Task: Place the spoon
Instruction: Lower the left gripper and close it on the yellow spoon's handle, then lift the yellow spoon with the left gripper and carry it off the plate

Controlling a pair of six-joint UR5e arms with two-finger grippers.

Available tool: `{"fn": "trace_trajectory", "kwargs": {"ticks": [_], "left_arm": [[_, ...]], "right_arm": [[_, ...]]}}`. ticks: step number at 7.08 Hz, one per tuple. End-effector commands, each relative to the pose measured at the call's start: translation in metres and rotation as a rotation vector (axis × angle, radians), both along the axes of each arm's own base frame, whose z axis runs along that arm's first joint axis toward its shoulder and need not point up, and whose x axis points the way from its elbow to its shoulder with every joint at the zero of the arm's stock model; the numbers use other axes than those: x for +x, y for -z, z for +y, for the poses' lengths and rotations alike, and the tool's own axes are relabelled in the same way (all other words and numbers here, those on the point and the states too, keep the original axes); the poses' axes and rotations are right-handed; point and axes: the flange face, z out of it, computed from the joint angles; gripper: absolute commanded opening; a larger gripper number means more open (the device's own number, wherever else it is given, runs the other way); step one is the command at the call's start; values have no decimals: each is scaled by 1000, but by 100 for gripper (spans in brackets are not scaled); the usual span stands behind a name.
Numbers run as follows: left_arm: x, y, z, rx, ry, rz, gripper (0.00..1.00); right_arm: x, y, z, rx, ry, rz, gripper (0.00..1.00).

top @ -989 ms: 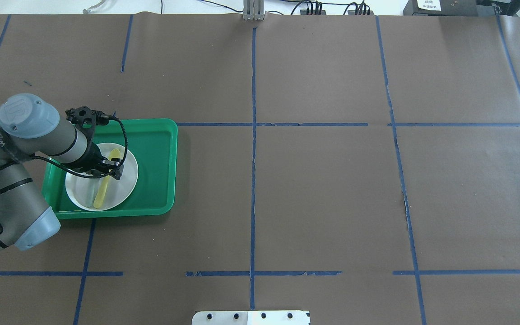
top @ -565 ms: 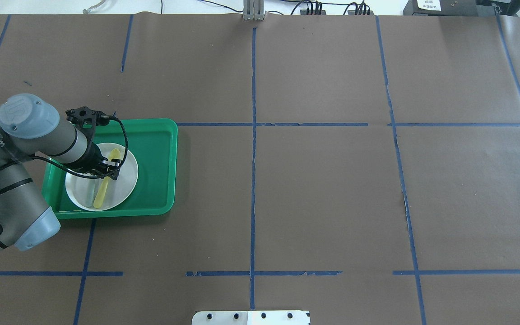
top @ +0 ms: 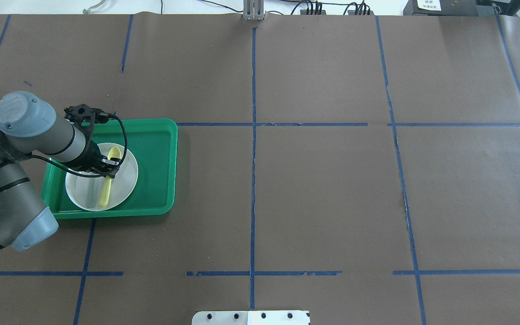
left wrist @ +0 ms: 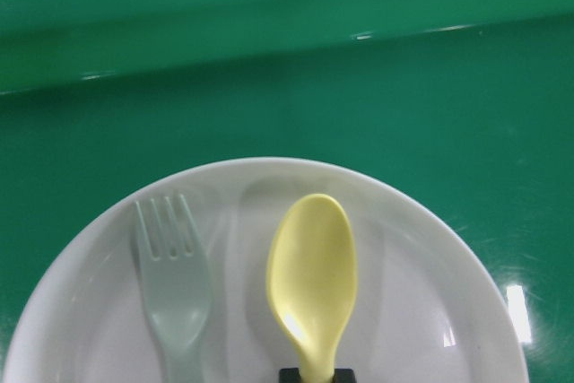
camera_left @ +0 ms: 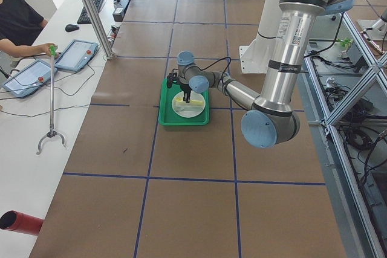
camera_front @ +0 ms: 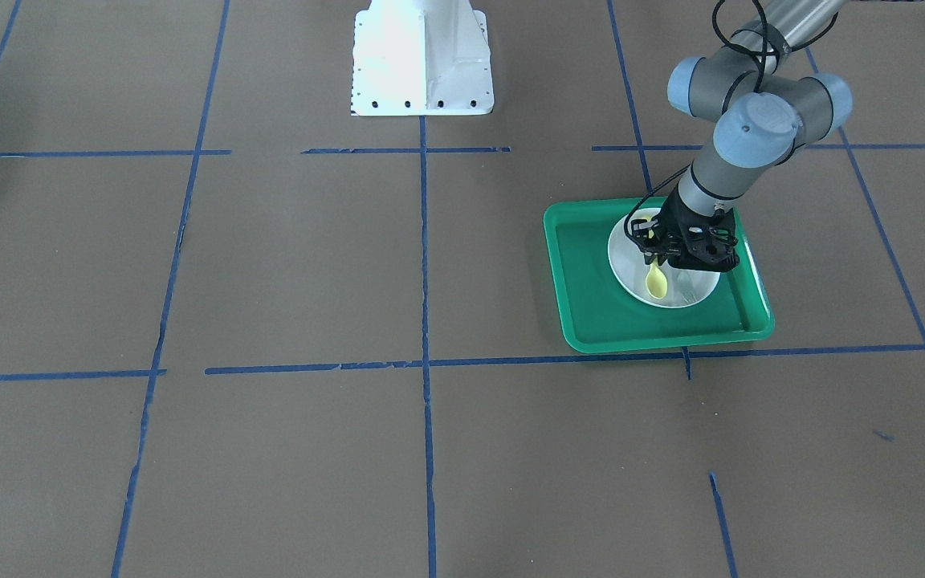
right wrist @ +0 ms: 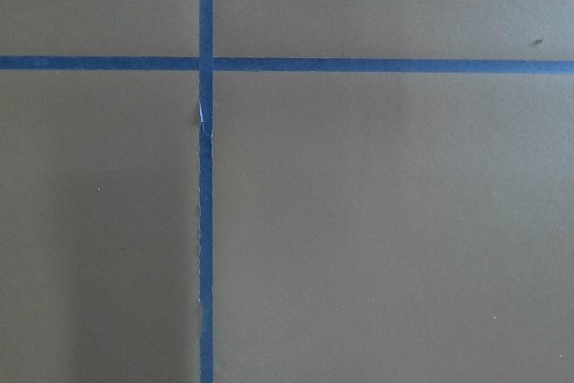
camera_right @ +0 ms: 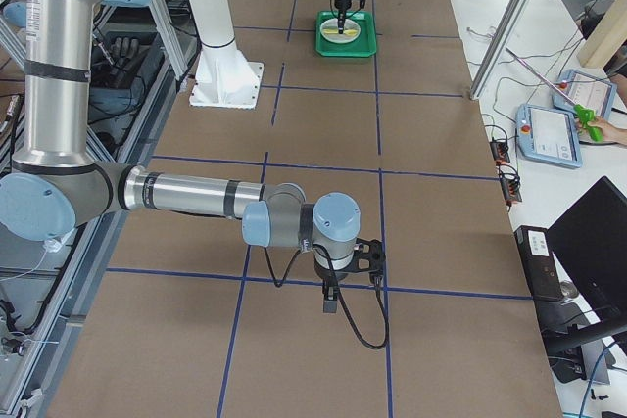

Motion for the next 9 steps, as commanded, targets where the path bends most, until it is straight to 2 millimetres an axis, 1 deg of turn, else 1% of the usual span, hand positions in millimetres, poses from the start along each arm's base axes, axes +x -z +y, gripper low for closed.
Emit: {"fn": "trace_trajectory", "kwargs": {"ticks": [1,2,3,4,5,6,7,8,9], "left_arm": [[-17,29,8,22,-8,3,0],[-37,53,6,31,-6,-17,0],[-57,67,-7,31,23,-29,0],[-53,73,-3,-9,-10,8,0],[-40,86,-9,-43,3,32,0],[-19,101,-24,-96,47,43,0],[-2,108,-26,-129,61,49,0],[6,112,-23,-147,71,55,0],[18,97,-26,-154,64,48,0]], "right_arm": [[0,0,0,0,0,0,100],[0,0,0,0,0,0,100],[0,0,0,0,0,0,100],[0,0,0,0,0,0,100],[0,0,0,0,0,0,100],[0,0,0,0,0,0,100],[0,0,0,0,0,0,100],[0,0,0,0,0,0,100],[0,0,0,0,0,0,100]]}}
